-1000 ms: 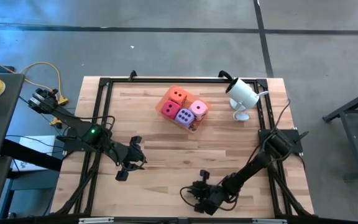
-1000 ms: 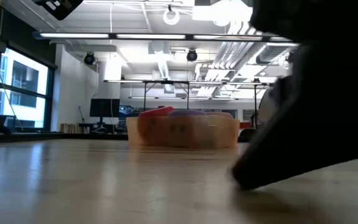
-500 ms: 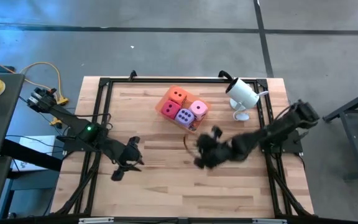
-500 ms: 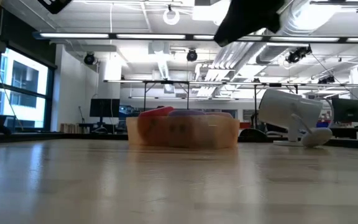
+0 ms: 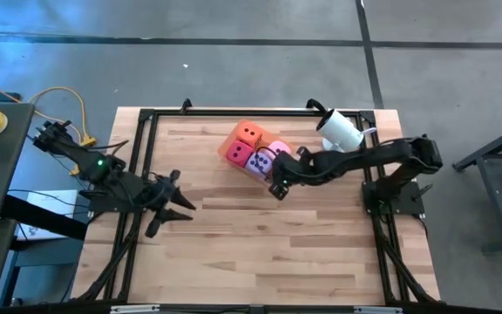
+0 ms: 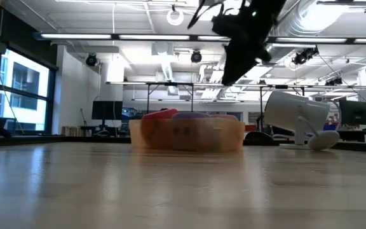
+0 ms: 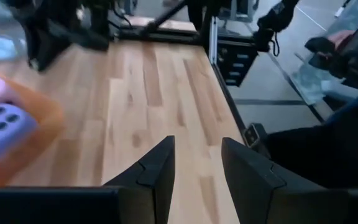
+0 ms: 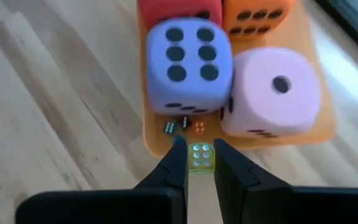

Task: Pick & Place Dice
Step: Put the small green die into the orange bin

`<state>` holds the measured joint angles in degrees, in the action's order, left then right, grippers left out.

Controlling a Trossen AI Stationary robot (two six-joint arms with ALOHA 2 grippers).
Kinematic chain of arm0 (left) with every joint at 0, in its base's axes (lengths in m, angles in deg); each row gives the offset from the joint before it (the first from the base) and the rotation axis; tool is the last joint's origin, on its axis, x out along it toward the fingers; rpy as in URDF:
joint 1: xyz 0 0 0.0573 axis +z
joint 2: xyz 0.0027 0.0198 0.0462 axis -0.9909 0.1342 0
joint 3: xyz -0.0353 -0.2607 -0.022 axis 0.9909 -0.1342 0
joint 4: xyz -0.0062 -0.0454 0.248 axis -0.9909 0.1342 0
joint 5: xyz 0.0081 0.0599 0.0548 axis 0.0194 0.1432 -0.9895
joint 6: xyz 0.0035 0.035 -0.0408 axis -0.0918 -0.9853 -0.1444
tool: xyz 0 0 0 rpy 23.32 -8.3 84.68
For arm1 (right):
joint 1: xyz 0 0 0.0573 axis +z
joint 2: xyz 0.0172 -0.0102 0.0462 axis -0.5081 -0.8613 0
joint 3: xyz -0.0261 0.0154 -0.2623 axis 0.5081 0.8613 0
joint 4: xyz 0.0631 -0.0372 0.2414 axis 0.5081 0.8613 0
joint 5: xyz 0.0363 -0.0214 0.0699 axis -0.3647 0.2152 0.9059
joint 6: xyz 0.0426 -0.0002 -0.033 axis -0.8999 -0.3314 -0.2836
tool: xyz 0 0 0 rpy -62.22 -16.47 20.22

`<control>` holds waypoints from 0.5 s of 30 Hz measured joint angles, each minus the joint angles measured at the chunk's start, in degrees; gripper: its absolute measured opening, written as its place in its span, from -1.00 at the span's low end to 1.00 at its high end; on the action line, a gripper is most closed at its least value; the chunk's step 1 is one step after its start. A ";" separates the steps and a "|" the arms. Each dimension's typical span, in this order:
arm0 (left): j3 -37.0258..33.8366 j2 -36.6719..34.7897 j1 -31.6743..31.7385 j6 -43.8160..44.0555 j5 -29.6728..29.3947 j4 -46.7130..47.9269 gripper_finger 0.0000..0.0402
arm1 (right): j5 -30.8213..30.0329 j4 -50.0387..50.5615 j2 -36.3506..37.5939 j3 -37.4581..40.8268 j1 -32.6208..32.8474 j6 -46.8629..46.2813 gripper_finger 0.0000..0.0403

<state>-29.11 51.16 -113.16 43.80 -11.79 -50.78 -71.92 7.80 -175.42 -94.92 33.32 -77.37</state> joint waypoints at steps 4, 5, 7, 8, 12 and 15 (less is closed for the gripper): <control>0.00 -0.66 0.00 -3.31 -1.16 -1.06 -0.37 | 2.57 -1.43 -2.37 0.05 -2.11 1.58 -0.83; 0.00 -0.67 0.00 -3.72 -1.17 -1.07 -0.37 | 3.54 -2.21 -2.73 0.03 -2.55 1.94 -0.83; 0.00 -0.69 0.00 -3.82 -1.17 -1.35 -0.37 | 4.47 -2.07 -3.11 0.09 -3.31 2.13 -0.83; 0.00 -0.69 0.00 -3.84 -1.16 -1.34 -0.37 | 4.42 -2.67 -3.82 0.07 -3.33 2.44 -0.82; 0.00 -0.26 0.00 -3.85 -1.15 -1.27 -0.37 | 5.80 -3.15 -5.47 0.11 -3.90 2.96 -0.67; 0.00 0.02 0.00 -3.86 -1.11 -1.06 -0.37 | 6.52 -4.86 -6.79 -0.07 -4.18 4.10 -0.53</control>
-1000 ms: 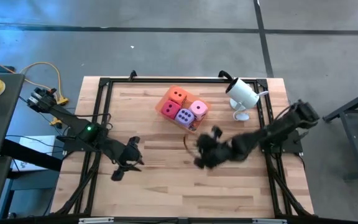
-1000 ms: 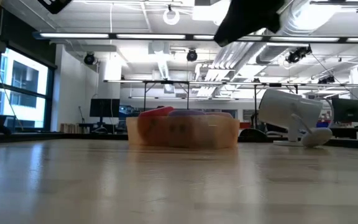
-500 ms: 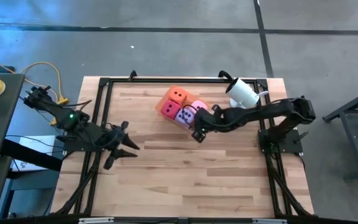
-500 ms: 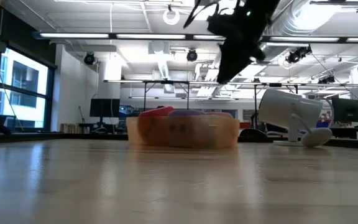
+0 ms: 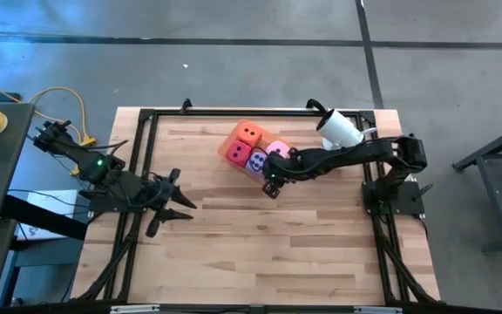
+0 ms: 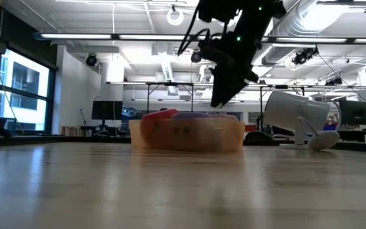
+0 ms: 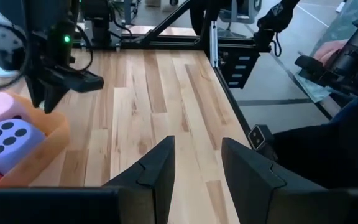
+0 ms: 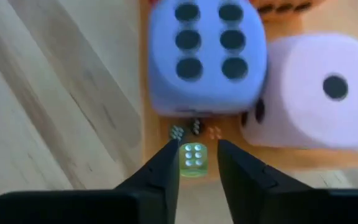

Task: Pick & Place Dice
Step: Put the small green die into the orange bin, then return to Home Position

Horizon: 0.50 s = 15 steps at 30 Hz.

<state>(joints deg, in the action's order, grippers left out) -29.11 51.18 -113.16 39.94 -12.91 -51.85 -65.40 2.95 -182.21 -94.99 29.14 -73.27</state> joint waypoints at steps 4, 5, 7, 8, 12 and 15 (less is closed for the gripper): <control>-0.02 0.44 0.00 -0.02 0.18 0.25 -0.37 | -2.69 -1.68 -1.78 0.02 -0.44 0.20 -0.41; -0.02 0.62 0.00 -0.02 0.18 0.21 -0.37 | -2.83 -1.78 -2.03 0.00 -0.52 0.03 -0.38; -0.02 0.98 0.00 -0.02 0.18 0.21 -0.37 | -3.58 -0.75 -2.17 0.15 -0.53 0.22 -0.30; -0.02 1.16 0.00 -0.02 0.20 0.24 -0.37 | -3.69 -1.33 -2.21 0.14 -0.52 0.08 -0.25; -0.04 1.94 0.00 -0.02 0.20 0.31 -0.37 | -4.96 -2.05 -2.52 0.12 -0.49 -0.90 -0.03; -0.07 2.35 0.00 -0.02 0.20 0.45 -0.37 | -6.16 -2.82 -1.74 0.13 -0.18 2.42 0.11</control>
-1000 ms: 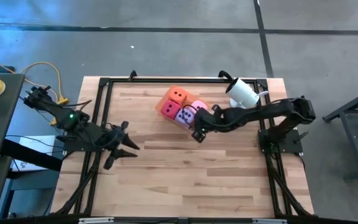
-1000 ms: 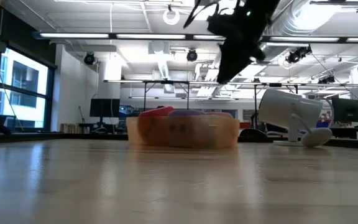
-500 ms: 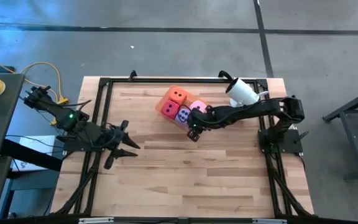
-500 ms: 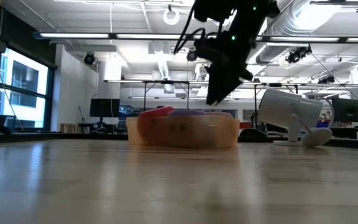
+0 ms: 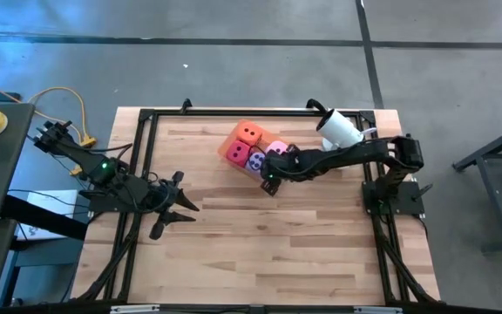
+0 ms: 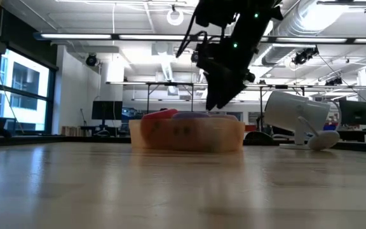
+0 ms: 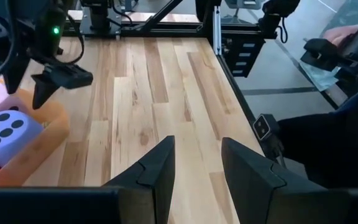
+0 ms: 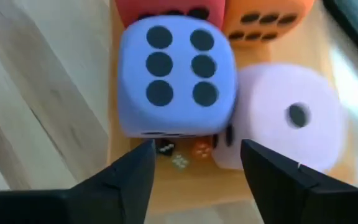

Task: Pick & Place Dice
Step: Return to Home Position

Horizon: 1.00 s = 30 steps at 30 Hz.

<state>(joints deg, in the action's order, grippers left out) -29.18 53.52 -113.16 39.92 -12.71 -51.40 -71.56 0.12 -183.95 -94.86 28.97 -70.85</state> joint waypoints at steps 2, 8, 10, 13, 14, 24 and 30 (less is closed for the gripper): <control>0.00 0.01 0.00 -0.02 -0.01 -0.14 -0.37 | -1.06 -0.40 0.34 -0.02 0.17 2.82 0.14; 0.00 0.01 0.00 -0.02 -0.07 -0.32 -0.37 | -2.13 -2.46 0.25 -0.07 1.45 3.64 -0.01; 0.00 0.01 0.00 -0.02 -0.08 -0.35 -0.37 | -2.22 -2.12 0.25 -0.07 2.22 3.64 -0.16; 0.00 0.01 0.00 -0.02 -0.10 -0.34 -0.37 | -2.24 -1.45 1.34 -0.04 3.76 3.65 -0.44; 0.00 0.01 0.00 -0.02 -0.11 -0.38 -0.37 | -2.48 -1.72 1.67 -0.09 4.44 3.82 -0.56; -0.04 -0.27 -0.01 -3.32 -2.74 -0.53 -0.42 | -11.59 9.55 13.80 -0.07 13.54 6.60 -0.99; -0.04 -3.11 0.00 -4.47 -5.22 2.47 -0.56 | -11.99 20.86 24.88 -0.07 19.50 3.72 -0.99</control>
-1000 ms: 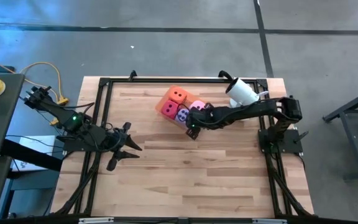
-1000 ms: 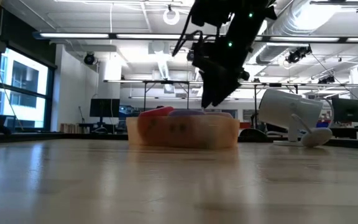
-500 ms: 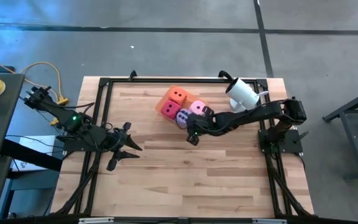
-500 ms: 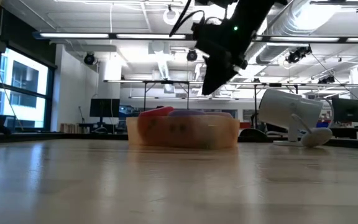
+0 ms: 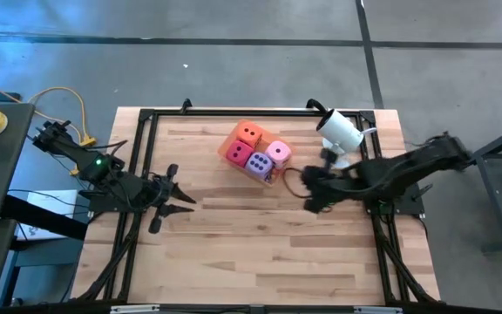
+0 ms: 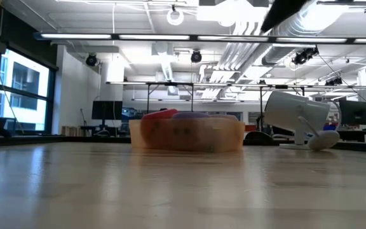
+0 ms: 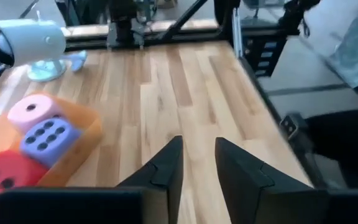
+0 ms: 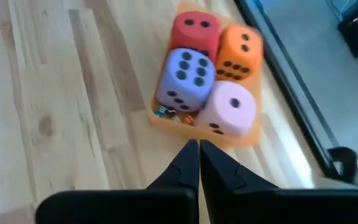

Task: Pick & Place Dice
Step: Return to Home Position

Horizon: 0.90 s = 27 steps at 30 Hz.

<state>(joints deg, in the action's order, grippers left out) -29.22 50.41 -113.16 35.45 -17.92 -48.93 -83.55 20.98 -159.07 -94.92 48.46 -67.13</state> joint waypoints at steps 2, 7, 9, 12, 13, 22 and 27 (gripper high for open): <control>0.00 -1.58 0.13 -0.22 -1.27 2.87 -0.61 | -1.22 2.69 3.52 0.00 1.85 -1.27 -0.99; 0.00 -7.72 1.39 -1.91 -8.09 7.90 -0.82 | -3.02 4.20 11.23 0.01 6.83 2.76 -0.99; 0.02 -10.52 2.70 -3.46 -10.86 9.82 -0.93 | -3.17 3.35 14.39 0.72 8.27 4.59 -0.99; 0.02 -14.99 5.61 -4.49 -12.62 13.54 -0.99 | -3.04 1.47 20.06 3.87 10.26 5.80 -0.99; 0.02 -16.40 6.84 -4.40 -12.86 14.84 -0.99 | -3.09 0.35 22.53 5.86 10.31 6.12 -0.99; -6.42 -28.74 13.49 1.85 -11.32 16.13 -1.00 | 6.40 -38.99 42.71 34.59 9.58 17.32 -0.99; -14.87 -34.62 13.51 4.10 -9.55 8.77 -1.00 | 15.21 -63.27 47.12 48.75 7.67 22.28 -0.99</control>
<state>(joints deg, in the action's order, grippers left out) -44.09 15.79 -99.65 39.55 -27.47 -40.17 -68.34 -42.29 -111.94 -46.17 56.13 -44.85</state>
